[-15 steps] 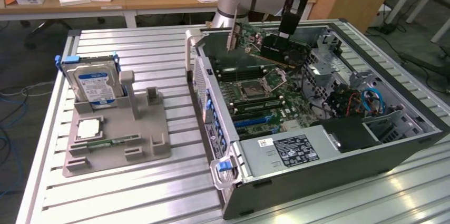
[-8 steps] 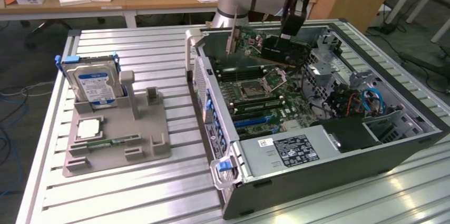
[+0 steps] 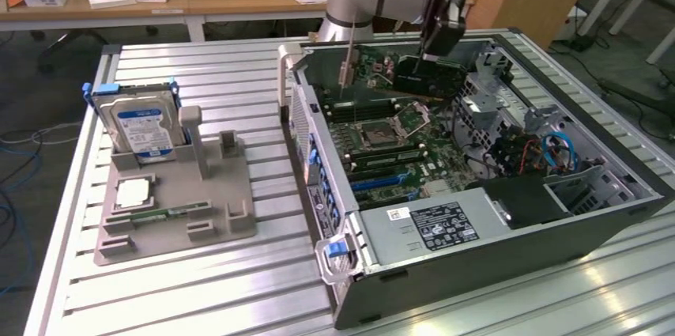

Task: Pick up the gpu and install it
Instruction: 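Insert the gpu into the slot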

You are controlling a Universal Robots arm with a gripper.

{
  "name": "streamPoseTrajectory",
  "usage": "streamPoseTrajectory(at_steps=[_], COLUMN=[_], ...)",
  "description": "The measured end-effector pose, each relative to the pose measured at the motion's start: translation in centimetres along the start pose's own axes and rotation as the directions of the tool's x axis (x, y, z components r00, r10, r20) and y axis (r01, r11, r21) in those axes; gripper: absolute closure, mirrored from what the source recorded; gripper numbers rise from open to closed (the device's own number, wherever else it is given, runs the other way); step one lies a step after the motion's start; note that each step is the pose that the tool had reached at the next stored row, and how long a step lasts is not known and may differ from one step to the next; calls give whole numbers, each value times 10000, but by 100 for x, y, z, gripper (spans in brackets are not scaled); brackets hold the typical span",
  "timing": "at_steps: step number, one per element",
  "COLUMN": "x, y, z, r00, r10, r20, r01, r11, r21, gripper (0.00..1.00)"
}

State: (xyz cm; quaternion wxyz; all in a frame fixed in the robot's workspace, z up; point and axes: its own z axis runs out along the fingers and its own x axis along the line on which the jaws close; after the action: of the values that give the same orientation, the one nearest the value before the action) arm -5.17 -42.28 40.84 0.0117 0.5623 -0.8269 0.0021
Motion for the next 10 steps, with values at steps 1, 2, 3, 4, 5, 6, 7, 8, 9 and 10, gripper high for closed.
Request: streamPoseTrajectory(at_steps=[1, 2, 3, 4, 5, 6, 7, 8, 9, 10], x=[0, 0, 0, -1, 0, 0, 2, 3, 4, 4], y=[0, 0, 0, -1, -1, -1, -1, -2, -2, -3], z=[4, 9, 13, 16, 19, 22, 26, 30, 34, 40], r00=[9999, 9996, 9990, 9983, 9976, 9968, 9961, 9953, 9946, 9937], r10=[-151, -299, -447, -576, -696, -798, -886, -963, -1039, -1119], r20=[-3, -3, -4, -5, -7, -7, -6, -7, -8, -10], r01=[151, 299, 447, 576, 696, 798, 886, 963, 1039, 1119], r11=[9999, 9996, 9990, 9983, 9976, 9968, 9961, 9953, 9946, 9937], r21=[4, 9, 13, 16, 20, 25, 27, 28, 30, 32], gripper=[74, 74, 74, 74, 74, 74, 74, 74, 74, 74])
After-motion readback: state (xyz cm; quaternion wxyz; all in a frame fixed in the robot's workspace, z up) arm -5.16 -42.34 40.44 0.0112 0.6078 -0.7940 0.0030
